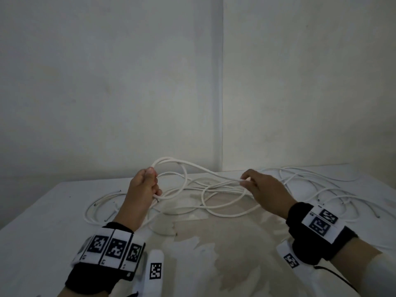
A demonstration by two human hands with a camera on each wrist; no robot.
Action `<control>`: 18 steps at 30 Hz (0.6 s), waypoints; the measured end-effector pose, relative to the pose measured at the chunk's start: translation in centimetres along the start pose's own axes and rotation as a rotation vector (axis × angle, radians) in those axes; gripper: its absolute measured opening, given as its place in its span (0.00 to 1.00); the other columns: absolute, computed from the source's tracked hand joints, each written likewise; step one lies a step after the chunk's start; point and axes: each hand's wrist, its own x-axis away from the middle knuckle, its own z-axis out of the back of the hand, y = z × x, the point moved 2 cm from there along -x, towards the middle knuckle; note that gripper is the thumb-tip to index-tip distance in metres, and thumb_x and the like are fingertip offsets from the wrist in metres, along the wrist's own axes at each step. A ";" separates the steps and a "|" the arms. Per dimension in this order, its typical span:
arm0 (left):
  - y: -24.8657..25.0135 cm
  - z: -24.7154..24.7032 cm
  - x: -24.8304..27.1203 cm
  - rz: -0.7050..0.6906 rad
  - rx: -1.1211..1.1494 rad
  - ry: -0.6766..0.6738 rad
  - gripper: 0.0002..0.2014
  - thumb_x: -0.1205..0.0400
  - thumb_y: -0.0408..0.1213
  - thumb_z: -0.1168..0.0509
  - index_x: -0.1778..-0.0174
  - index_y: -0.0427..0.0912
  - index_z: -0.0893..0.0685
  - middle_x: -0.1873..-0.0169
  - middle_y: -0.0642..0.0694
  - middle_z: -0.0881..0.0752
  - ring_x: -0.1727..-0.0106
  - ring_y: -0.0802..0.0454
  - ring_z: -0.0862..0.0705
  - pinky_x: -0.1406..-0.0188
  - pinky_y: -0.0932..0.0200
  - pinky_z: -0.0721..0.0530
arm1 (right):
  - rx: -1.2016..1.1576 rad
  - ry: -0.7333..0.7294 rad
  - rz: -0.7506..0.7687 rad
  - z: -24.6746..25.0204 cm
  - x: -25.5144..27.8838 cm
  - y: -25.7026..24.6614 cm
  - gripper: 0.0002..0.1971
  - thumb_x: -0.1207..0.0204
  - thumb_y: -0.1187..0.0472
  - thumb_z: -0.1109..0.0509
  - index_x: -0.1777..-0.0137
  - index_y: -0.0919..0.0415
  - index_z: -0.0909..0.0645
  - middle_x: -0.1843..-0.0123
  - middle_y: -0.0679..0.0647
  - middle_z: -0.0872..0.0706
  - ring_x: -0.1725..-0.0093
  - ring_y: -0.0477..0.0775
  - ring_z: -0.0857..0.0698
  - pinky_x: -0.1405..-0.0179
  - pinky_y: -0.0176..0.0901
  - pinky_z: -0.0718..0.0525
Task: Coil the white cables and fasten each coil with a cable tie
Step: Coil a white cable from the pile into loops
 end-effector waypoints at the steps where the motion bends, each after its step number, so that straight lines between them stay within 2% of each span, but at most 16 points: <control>1: 0.0 0.3 -0.1 0.014 0.022 -0.003 0.17 0.12 0.35 0.52 0.68 0.41 0.30 0.84 0.56 0.33 0.84 0.64 0.35 0.81 0.70 0.27 | 0.075 0.041 0.026 0.4 -0.2 0.5 0.11 0.17 0.54 0.42 0.45 0.58 0.22 0.55 0.51 0.16 0.54 0.57 0.19 0.55 0.45 0.29; 2: 0.1 0.4 -0.1 0.024 0.034 -0.011 0.17 0.12 0.35 0.52 0.68 0.40 0.30 0.85 0.56 0.33 0.85 0.64 0.35 0.82 0.71 0.28 | 0.135 0.111 0.091 0.8 -0.4 0.6 0.13 0.16 0.55 0.44 0.45 0.60 0.21 0.53 0.54 0.16 0.53 0.59 0.17 0.55 0.47 0.26; 3: 0.1 0.3 -0.1 0.029 0.041 -0.021 0.17 0.12 0.35 0.52 0.68 0.40 0.30 0.85 0.56 0.33 0.85 0.64 0.35 0.82 0.71 0.28 | 0.193 0.210 0.203 0.9 -0.7 0.6 0.15 0.17 0.55 0.44 0.48 0.63 0.19 0.56 0.56 0.16 0.58 0.61 0.16 0.60 0.47 0.23; 4: 0.2 0.1 0.0 0.030 0.051 -0.027 0.17 0.12 0.35 0.52 0.67 0.40 0.30 0.85 0.56 0.33 0.85 0.64 0.36 0.82 0.71 0.28 | 0.267 0.279 0.302 0.8 -0.9 0.4 0.16 0.19 0.56 0.45 0.54 0.64 0.18 0.62 0.58 0.16 0.66 0.61 0.16 0.68 0.45 0.21; 5: 0.3 -0.1 0.0 0.028 0.063 -0.026 0.16 0.12 0.35 0.52 0.67 0.40 0.30 0.84 0.56 0.33 0.85 0.64 0.36 0.82 0.71 0.28 | 0.346 0.320 0.381 0.5 -1.1 -0.1 0.17 0.23 0.57 0.45 0.60 0.64 0.17 0.69 0.58 0.18 0.74 0.60 0.18 0.77 0.41 0.23; 7: 0.6 -0.4 -0.1 0.009 0.076 -0.010 0.16 0.12 0.35 0.53 0.66 0.40 0.30 0.79 0.50 0.34 0.85 0.64 0.36 0.82 0.71 0.30 | 0.512 0.348 0.472 -0.2 -1.7 -1.3 0.15 0.28 0.59 0.43 0.70 0.62 0.19 0.75 0.55 0.22 0.81 0.57 0.21 0.83 0.34 0.29; 10: 1.0 -0.6 -0.4 -0.034 0.035 0.007 0.16 0.12 0.35 0.52 0.66 0.41 0.30 0.74 0.47 0.37 0.84 0.64 0.35 0.82 0.72 0.29 | 0.647 0.329 0.618 -1.7 -2.0 -4.0 0.06 0.37 0.63 0.29 0.73 0.58 0.21 0.76 0.53 0.21 0.81 0.53 0.22 0.83 0.33 0.29; 11: 1.1 -0.7 -0.4 -0.043 0.013 0.007 0.16 0.12 0.35 0.52 0.66 0.41 0.30 0.74 0.47 0.37 0.84 0.64 0.34 0.82 0.72 0.29 | 0.666 0.309 0.675 -2.3 -1.8 -4.9 0.05 0.38 0.65 0.30 0.73 0.57 0.21 0.75 0.52 0.21 0.81 0.52 0.22 0.82 0.34 0.29; 13: 1.4 -1.0 -0.5 -0.060 -0.029 0.003 0.16 0.12 0.36 0.52 0.66 0.41 0.30 0.74 0.47 0.36 0.84 0.64 0.33 0.81 0.71 0.29 | 0.657 0.307 0.793 -3.3 -1.5 -6.6 0.11 0.37 0.66 0.43 0.72 0.55 0.21 0.74 0.51 0.21 0.79 0.51 0.22 0.81 0.35 0.30; 14: 1.5 -1.2 -0.5 -0.069 -0.061 -0.004 0.15 0.12 0.36 0.52 0.66 0.41 0.30 0.74 0.48 0.36 0.84 0.64 0.33 0.80 0.70 0.29 | 0.632 0.313 0.843 -3.8 -1.2 -7.5 0.12 0.36 0.66 0.45 0.71 0.55 0.21 0.74 0.51 0.21 0.78 0.51 0.23 0.80 0.37 0.29; 18: 1.3 -2.5 -0.1 -0.083 -0.211 -0.052 0.15 0.13 0.37 0.51 0.65 0.42 0.28 0.79 0.52 0.32 0.84 0.64 0.31 0.74 0.61 0.30 | 0.517 0.336 1.003 -4.8 -0.6 -10.8 0.09 0.30 0.65 0.43 0.67 0.58 0.23 0.71 0.52 0.21 0.75 0.51 0.24 0.78 0.40 0.29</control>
